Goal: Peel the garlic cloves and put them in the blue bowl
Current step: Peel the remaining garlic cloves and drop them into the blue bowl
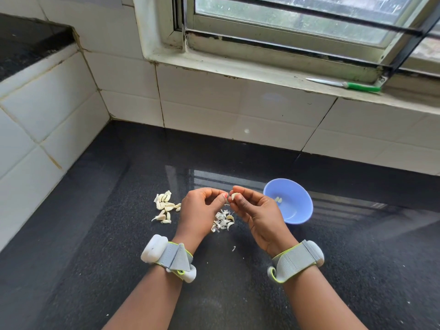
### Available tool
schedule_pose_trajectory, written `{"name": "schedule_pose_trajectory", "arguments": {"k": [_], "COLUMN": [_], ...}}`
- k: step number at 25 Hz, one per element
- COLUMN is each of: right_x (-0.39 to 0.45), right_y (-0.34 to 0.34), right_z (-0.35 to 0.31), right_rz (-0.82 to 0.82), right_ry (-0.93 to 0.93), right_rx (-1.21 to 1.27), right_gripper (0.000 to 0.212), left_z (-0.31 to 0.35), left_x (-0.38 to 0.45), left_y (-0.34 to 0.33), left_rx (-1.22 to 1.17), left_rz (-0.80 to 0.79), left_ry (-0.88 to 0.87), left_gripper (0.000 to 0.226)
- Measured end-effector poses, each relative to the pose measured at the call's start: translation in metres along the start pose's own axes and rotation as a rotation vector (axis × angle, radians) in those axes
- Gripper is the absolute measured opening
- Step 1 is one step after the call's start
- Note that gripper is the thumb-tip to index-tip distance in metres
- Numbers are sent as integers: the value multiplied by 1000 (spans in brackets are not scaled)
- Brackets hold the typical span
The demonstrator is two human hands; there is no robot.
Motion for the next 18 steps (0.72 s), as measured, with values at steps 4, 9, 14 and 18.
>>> {"name": "schedule_pose_trajectory", "arguments": {"k": [4,9,14,18], "right_x": [1,0,0,0], "right_y": [0,-1,-5,-8], "right_z": [-3,-14,-19,-19], "right_rz": [-2,1,-19,-35], "right_ry": [90,241,350,359], "right_rx": [-79,-216,-354,-370], "right_gripper": [17,19,27,26], "left_z": [6,12,12,9], "left_x": [-3,0,1,1], "left_y": [1,1,1,3], "left_rx": [76,176,199,195], "left_rz": [-41,-41,-39,-11], "left_ry": [-14,-40,-23,-13], "left_gripper": [7,8,6,6]}}
Point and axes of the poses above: each hand's wrist, its own x-axis towards the middle knuckle, its own y-axis out of the back of the hand, z = x × y, the point moved 8 cm from there along x, towards the middle knuckle, and after that the axes turned 15 degrees about z, right-handed, at the moved point
